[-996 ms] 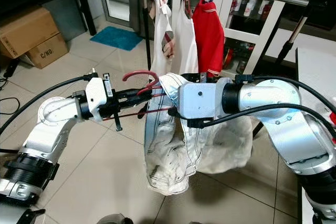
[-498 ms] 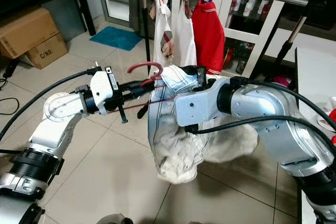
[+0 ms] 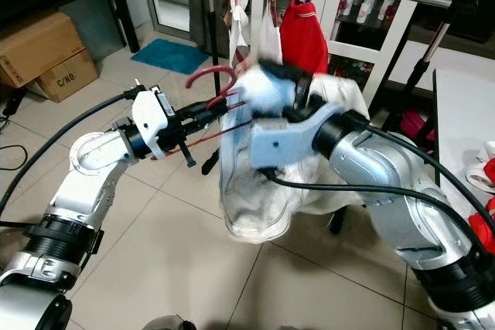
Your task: Hang hanger
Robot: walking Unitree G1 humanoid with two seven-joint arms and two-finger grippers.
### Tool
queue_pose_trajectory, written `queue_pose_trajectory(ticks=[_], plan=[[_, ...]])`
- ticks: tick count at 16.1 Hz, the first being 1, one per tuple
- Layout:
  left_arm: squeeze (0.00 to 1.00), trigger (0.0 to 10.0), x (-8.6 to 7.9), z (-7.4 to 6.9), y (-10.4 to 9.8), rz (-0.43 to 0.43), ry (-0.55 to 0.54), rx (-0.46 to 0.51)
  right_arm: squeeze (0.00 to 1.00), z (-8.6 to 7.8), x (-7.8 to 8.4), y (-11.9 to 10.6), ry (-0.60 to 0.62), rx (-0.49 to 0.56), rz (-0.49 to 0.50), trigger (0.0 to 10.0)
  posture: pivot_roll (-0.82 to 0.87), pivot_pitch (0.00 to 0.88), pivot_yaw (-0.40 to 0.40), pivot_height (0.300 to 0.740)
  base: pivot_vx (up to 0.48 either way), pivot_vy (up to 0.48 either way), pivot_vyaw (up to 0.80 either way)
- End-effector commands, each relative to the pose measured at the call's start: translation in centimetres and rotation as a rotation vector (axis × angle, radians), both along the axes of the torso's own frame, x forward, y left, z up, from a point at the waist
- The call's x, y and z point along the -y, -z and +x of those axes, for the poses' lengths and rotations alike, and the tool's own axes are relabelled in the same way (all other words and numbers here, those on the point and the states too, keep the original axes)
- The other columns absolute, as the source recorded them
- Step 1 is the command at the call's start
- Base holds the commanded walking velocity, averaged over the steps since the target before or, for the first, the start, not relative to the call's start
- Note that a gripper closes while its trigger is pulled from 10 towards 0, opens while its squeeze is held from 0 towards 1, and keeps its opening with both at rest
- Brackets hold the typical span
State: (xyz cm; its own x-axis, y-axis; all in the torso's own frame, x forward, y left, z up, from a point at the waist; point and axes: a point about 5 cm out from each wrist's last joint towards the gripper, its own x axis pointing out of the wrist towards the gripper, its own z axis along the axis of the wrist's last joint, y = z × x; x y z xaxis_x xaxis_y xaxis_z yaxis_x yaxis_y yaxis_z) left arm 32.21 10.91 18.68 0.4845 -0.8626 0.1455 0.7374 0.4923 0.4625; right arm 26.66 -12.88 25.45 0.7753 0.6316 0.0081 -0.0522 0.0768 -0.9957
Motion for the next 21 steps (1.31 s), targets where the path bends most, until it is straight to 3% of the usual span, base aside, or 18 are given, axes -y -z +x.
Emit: queue_pose_trajectory(ticks=[1, 4, 7, 8, 9, 10, 12, 13, 14, 15, 17, 18, 19, 21], plan=[[0.00, 0.0, 0.0, -0.1, -1.2, -0.053, -0.005, 0.042, 0.00, -0.3, 0.0, 0.2, -0.015, -0.005, -0.001, 10.0, -0.07, 0.021, 0.038, 0.740, 0.000, 0.000, 0.00], [0.00, 0.0, 0.0, -0.4, -1.1, -0.050, 0.016, 0.049, 0.00, -0.1, 0.3, 1.0, 0.000, -0.032, -0.001, 10.0, -0.07, 0.021, 0.036, 0.740, 0.000, 0.000, 0.00], [0.00, 0.0, -0.2, -0.3, -1.0, -0.031, -0.008, 0.066, 0.00, 0.2, 0.9, 1.0, 0.026, -0.077, 0.133, 10.0, -0.07, 0.022, 0.031, 0.740, 0.000, 0.000, 0.00], [0.00, 0.0, -0.2, -0.3, -1.0, -0.031, -0.008, 0.066, 0.00, 0.2, 0.9, 1.0, 0.026, -0.077, 0.133, 10.0, -0.07, 0.022, 0.031, 0.740, 0.000, 0.000, 0.00], [0.00, 0.0, -0.3, -0.3, -1.0, -0.036, -0.013, 0.067, 0.00, 0.0, 0.9, 1.2, 0.034, -0.144, 0.236, 10.0, -0.06, 0.024, 0.030, 0.740, 0.000, 0.000, 0.00], [0.00, 0.0, -0.4, -0.2, -1.1, -0.038, -0.033, 0.066, 0.00, -0.4, 0.9, 2.0, 0.054, -0.308, 0.430, 10.0, -0.06, 0.024, 0.030, 0.740, 0.000, 0.000, 0.00], [0.00, 0.0, -0.4, 0.0, -1.0, -0.040, -0.054, 0.047, 0.00, -0.9, 1.3, 2.7, 0.102, -0.442, 0.600, 10.0, -0.06, 0.027, 0.031, 0.740, 0.000, 0.000, 0.00], [0.00, 0.0, -0.4, 0.3, -0.8, -0.044, -0.074, 0.027, 0.45, -1.6, 1.5, 3.3, 0.116, -0.555, 0.740, 10.0, -0.06, 0.027, 0.032, 0.740, 0.000, 0.000, 0.00], [0.00, 0.0, -0.3, 0.5, -0.8, -0.060, -0.098, 0.011, 1.00, -2.3, 1.4, 3.8, 0.122, -0.626, 0.824, 10.0, -0.06, 0.027, 0.037, 0.740, 0.000, 0.000, 0.00], [0.00, 0.0, 0.0, 0.8, -1.0, -0.099, -0.116, -0.008, 1.00, -3.3, 0.6, 4.7, 0.124, -0.705, 0.858, 10.0, -0.06, 0.026, 0.044, 0.740, 0.000, 0.000, 0.00], [0.00, 0.0, 0.6, 0.9, -1.5, -0.157, -0.114, -0.022, 1.00, -3.8, -0.2, 5.6, 0.190, -0.757, 0.875, 10.0, -0.06, 0.022, 0.047, 0.740, 0.000, 0.000, 0.00], [0.00, 0.0, 1.1, 0.8, -1.7, -0.186, -0.116, -0.027, 0.21, -3.7, -0.5, 6.3, 0.259, -0.765, 0.878, 10.0, -0.06, 0.022, 0.047, 0.740, 0.000, 0.000, 0.00], [0.00, 0.0, 1.7, 0.7, -1.8, -0.212, -0.112, -0.033, 0.00, -3.6, -1.0, 6.8, 0.332, -0.772, 0.904, 10.0, -0.06, 0.018, 0.044, 0.740, 0.000, 0.000, 0.00], [0.00, 0.0, 2.7, 0.1, -2.0, -0.239, -0.090, -0.040, 0.00, -2.8, -1.2, 7.5, 0.460, -0.709, 0.912, 10.0, -0.05, 0.012, 0.041, 0.740, 0.000, 0.000, 0.00]])
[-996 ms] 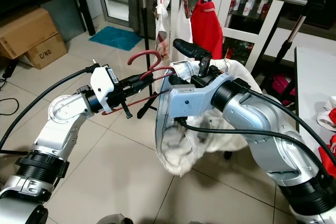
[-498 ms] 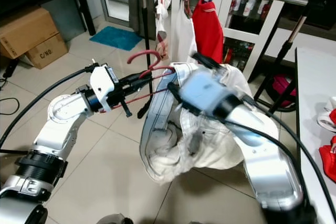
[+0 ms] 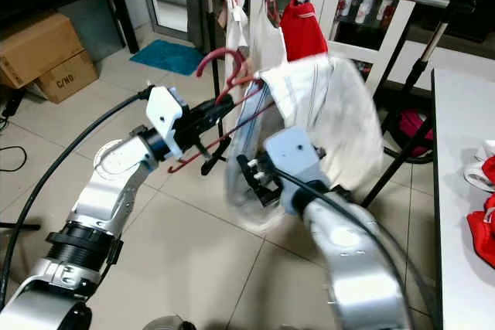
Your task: Hang hanger
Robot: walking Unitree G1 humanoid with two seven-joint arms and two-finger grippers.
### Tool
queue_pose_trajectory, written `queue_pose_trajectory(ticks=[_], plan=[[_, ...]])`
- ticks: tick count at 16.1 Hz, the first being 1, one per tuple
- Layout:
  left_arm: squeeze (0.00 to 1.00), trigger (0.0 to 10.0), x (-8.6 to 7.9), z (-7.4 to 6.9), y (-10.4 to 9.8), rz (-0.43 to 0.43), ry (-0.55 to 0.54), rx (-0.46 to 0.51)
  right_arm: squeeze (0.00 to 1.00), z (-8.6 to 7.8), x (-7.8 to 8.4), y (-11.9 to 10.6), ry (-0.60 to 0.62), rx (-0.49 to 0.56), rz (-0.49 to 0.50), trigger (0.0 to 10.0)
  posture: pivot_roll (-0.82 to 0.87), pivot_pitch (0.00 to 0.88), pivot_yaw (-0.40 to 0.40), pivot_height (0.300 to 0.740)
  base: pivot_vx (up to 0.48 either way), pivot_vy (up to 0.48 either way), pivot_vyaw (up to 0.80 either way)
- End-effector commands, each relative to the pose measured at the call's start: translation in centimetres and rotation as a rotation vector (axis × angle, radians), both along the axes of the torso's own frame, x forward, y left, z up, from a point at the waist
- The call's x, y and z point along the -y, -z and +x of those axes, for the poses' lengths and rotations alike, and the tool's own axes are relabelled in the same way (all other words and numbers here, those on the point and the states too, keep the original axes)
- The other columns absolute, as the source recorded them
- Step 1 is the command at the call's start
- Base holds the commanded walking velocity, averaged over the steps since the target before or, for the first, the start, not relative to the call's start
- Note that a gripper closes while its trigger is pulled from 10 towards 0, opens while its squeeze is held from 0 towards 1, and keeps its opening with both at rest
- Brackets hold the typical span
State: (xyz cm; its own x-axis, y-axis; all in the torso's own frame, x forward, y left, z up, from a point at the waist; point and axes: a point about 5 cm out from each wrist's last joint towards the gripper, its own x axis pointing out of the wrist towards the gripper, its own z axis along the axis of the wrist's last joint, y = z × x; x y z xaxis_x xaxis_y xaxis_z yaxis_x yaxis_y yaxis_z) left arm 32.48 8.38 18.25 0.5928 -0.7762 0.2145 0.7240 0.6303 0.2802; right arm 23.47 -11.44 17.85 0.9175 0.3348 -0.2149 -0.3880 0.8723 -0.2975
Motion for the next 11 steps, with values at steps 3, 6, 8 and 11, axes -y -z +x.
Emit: queue_pose_trajectory(ticks=[3, 6, 8, 11], plan=[[0.00, 0.0, 0.5, -1.1, -2.5, -0.061, 0.023, 0.097, 0.00, 1.6, 0.9, 0.4, 0.233, 0.078, -0.117, 10.0, -0.04, 0.009, 0.036, 0.740, 0.000, 0.000, 0.00], [0.00, 0.0, -0.6, -1.5, -2.5, -0.031, -0.001, 0.101, 0.00, 2.2, 2.4, -0.5, 0.367, 0.149, -0.127, 10.0, -0.03, 0.008, 0.028, 0.740, 0.000, 0.000, 0.00], [0.00, 0.0, -1.1, -1.4, -2.4, -0.013, -0.019, 0.100, 0.00, 2.4, 2.8, -1.3, 0.396, 0.215, -0.124, 10.0, -0.03, 0.014, 0.029, 0.740, 0.000, 0.000, 0.00], [0.00, 0.0, -1.3, -1.1, -2.6, -0.008, -0.021, 0.097, 0.00, 2.6, 2.8, -2.4, 0.406, 0.309, -0.132, 10.0, -0.03, 0.020, 0.031, 0.740, 0.000, 0.000, 0.00]])
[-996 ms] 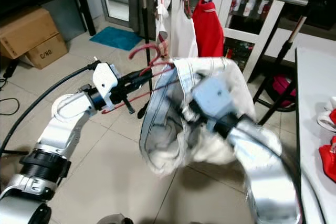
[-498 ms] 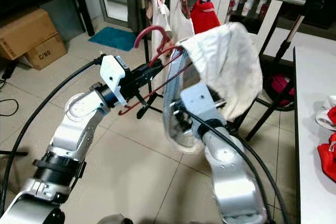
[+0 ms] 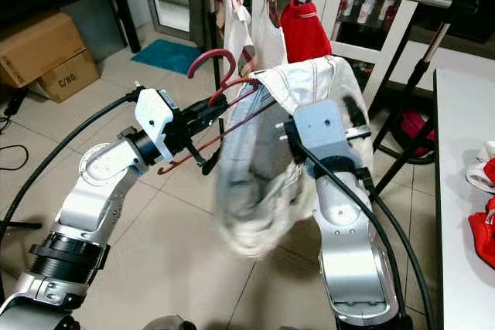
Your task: Hang hanger
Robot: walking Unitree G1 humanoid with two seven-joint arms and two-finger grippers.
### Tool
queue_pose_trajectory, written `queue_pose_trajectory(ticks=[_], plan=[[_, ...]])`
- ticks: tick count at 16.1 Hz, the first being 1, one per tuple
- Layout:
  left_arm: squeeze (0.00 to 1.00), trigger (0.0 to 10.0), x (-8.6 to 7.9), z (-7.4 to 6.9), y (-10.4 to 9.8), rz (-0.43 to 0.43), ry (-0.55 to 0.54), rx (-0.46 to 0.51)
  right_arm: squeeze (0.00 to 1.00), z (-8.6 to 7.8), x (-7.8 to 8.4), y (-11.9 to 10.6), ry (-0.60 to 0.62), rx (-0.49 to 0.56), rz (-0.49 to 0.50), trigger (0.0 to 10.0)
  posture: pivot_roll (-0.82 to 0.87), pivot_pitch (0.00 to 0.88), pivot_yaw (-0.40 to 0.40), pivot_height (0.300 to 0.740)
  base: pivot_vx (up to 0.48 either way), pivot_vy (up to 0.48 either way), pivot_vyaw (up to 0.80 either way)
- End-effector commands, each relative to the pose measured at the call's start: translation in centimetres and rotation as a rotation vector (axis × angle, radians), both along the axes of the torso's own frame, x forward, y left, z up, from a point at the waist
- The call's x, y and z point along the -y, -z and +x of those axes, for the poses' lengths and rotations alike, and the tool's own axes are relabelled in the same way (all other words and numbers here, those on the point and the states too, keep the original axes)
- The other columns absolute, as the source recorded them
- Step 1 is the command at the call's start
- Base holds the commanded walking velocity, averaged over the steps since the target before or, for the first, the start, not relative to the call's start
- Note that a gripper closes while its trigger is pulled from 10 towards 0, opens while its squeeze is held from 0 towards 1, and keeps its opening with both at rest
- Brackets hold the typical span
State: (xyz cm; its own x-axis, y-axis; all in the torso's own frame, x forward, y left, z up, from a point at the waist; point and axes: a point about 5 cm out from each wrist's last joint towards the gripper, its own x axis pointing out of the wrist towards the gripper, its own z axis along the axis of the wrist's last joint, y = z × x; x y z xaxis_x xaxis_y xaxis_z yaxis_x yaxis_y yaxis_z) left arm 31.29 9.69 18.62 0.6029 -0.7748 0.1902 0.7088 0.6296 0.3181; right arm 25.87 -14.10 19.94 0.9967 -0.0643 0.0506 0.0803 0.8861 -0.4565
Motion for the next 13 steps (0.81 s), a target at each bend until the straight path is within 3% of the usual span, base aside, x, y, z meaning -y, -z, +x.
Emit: queue_pose_trajectory(ticks=[1, 4, 6, 13], plan=[[0.00, 0.0, 0.1, 0.0, -2.4, -0.055, 0.011, 0.081, 0.00, 0.3, 0.1, -0.3, 0.002, 0.015, -0.002, 10.0, -0.03, 0.020, 0.031, 0.740, 0.000, 0.000, 0.00], [0.00, 0.0, 0.9, -0.8, -2.7, -0.078, 0.093, 0.081, 0.00, 1.2, -0.5, 0.5, -0.020, -0.025, 0.070, 10.0, -0.03, 0.019, 0.037, 0.740, 0.000, 0.000, 0.00], [0.00, 0.0, 0.9, -0.9, -3.0, -0.080, 0.099, 0.086, 0.00, 1.9, -0.3, 0.8, -0.018, -0.038, 0.092, 0.0, -0.02, 0.017, 0.034, 0.740, 0.000, 0.000, 0.00], [0.00, 0.0, 0.2, -0.9, -2.7, -0.050, 0.077, 0.084, 0.00, 2.5, 0.2, 0.8, -0.033, -0.036, 0.127, 0.0, -0.02, 0.020, 0.030, 0.740, 0.000, 0.000, 0.00]])
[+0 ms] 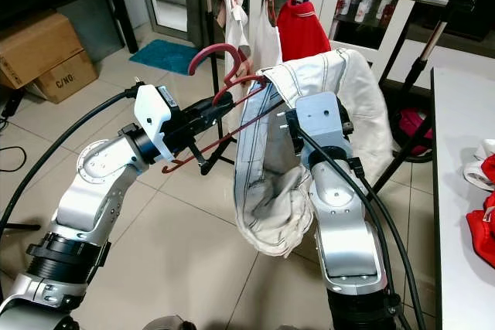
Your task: Hang hanger
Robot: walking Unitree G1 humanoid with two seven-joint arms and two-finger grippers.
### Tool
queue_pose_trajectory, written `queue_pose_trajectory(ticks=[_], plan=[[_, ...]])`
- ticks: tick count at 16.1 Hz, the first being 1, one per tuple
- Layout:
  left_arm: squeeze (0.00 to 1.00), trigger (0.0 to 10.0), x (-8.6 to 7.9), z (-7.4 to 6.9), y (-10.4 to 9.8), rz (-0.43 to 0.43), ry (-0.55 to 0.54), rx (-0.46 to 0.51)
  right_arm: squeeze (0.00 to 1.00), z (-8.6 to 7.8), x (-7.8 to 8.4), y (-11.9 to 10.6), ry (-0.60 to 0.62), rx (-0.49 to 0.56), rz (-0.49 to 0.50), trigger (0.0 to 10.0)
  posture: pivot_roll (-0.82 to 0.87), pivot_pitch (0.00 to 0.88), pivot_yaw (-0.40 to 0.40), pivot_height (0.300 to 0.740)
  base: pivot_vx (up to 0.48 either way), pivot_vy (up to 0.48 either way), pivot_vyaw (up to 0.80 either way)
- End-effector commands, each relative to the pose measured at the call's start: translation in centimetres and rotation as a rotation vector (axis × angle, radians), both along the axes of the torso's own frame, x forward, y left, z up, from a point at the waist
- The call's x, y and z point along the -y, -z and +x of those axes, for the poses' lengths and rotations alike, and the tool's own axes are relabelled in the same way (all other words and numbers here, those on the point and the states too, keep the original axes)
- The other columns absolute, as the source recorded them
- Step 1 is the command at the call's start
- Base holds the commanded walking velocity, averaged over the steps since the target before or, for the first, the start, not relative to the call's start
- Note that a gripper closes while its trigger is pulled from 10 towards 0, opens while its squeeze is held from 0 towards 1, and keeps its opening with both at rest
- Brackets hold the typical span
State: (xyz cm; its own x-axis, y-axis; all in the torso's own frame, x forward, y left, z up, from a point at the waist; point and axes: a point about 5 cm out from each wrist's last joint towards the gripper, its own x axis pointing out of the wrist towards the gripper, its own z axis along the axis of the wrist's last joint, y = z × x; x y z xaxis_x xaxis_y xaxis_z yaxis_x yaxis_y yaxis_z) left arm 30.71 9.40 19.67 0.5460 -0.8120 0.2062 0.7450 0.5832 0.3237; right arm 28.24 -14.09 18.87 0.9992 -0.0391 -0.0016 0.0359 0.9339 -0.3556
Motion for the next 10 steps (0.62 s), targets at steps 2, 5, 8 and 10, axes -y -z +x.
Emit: queue_pose_trajectory(ticks=[2, 5, 8, 10], plan=[[0.00, 0.0, 0.0, -0.2, -1.7, -0.036, 0.008, 0.069, 0.00, 0.3, 0.4, -0.4, -0.005, 0.015, 0.017, 0.0, -0.02, 0.019, 0.029, 0.740, 0.000, 0.000, 0.00], [0.00, 0.0, -0.2, -0.4, -1.8, -0.035, 0.001, 0.071, 0.00, 0.0, 0.8, -0.4, -0.004, 0.017, 0.022, 0.0, -0.02, 0.031, 0.019, 0.740, 0.000, 0.000, 0.00], [0.00, 0.0, -0.4, -0.8, -1.4, -0.041, -0.017, 0.059, 0.00, -0.5, 1.4, -0.2, 0.007, 0.005, 0.009, 0.0, -0.03, 0.039, 0.010, 0.740, 0.000, 0.000, 0.00], [0.00, 0.0, -0.6, -1.0, -1.0, -0.038, -0.021, 0.048, 0.00, -0.7, 1.7, -0.3, 0.016, 0.003, 0.057, 0.0, -0.03, 0.040, 0.009, 0.740, 0.000, 0.000, 0.00]])
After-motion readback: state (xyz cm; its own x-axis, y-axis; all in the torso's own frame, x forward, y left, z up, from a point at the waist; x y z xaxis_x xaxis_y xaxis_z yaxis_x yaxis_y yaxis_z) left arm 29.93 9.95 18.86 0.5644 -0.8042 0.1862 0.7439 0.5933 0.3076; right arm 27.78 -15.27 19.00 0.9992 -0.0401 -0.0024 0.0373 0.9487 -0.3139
